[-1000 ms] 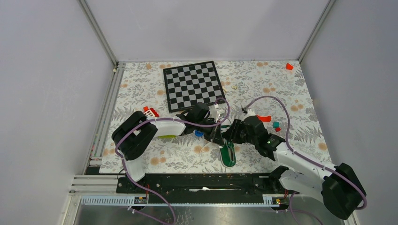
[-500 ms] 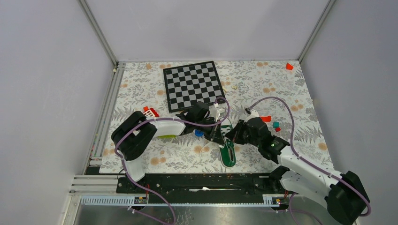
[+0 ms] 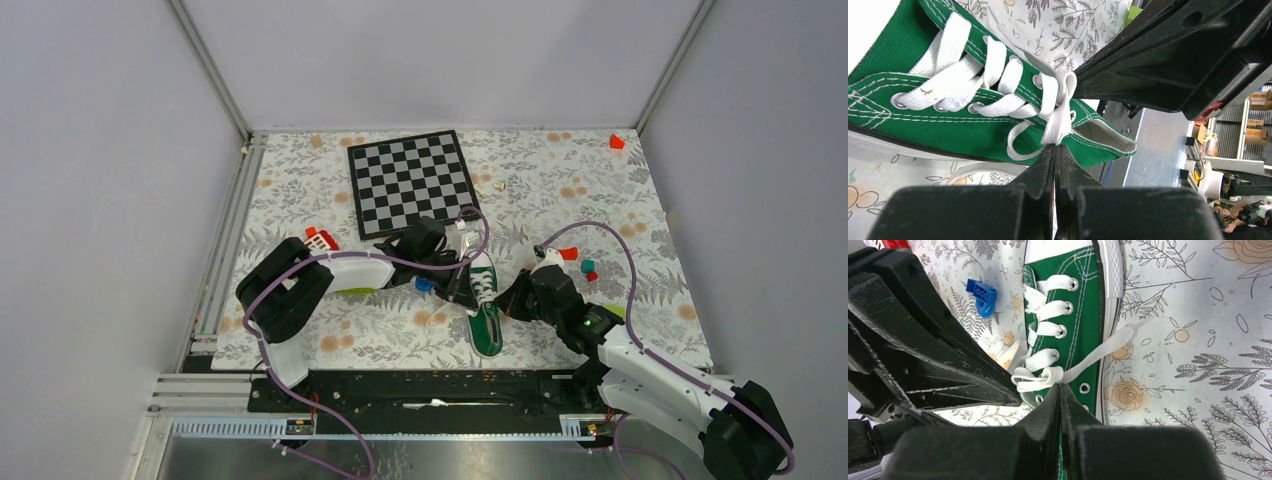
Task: Tie the shoes
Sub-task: Cross the shoelace with the shoelace.
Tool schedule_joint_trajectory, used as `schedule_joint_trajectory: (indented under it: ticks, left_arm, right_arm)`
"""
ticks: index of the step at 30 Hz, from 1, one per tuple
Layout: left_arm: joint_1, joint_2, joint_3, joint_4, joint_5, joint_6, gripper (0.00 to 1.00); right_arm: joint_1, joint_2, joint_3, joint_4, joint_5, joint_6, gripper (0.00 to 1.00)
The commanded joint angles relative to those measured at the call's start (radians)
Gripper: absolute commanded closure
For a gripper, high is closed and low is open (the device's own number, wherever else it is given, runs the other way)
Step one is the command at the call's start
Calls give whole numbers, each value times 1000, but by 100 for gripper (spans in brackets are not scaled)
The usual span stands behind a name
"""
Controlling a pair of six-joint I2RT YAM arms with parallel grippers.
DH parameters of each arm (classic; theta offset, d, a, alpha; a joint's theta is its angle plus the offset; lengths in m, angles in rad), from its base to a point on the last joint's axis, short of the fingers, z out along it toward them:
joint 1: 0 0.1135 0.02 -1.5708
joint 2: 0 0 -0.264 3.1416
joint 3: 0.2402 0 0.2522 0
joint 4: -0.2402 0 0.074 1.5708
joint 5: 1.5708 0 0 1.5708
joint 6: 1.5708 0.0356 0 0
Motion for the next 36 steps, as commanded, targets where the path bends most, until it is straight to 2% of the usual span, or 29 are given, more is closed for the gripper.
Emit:
schedule_joint_trajectory:
  ticks: [1, 3, 6, 9, 12, 17, 27, 36]
  left_arm:
    - [-2, -33, 20, 32, 11, 17, 100]
    - [-2, -28, 21, 34, 4, 20, 100]
    - [-2, -14, 30, 26, 5, 19, 100]
    - [-2, -21, 25, 27, 0, 21, 100]
    - [-2, -27, 29, 11, -4, 32, 100]
    - [-2, -24, 31, 9, -6, 34, 100]
    - [-2, -32, 40, -2, -10, 40, 100]
    - [-1, -29, 53, -15, -8, 49, 100]
  right_arm:
    - [0, -4, -4, -1, 37, 2, 100]
    - [1, 3, 9, -10, 33, -4, 100]
    - [0, -2, 50, -56, 33, -11, 89]
    - [1, -34, 98, -97, 39, -14, 73]
    - [1, -61, 133, -121, 47, -15, 69]
    - [0, 3, 197, -78, -35, -1, 68]
    - [1, 194, 201, 122, -198, 62, 68]
    - [1, 151, 131, 83, -157, 62, 69]
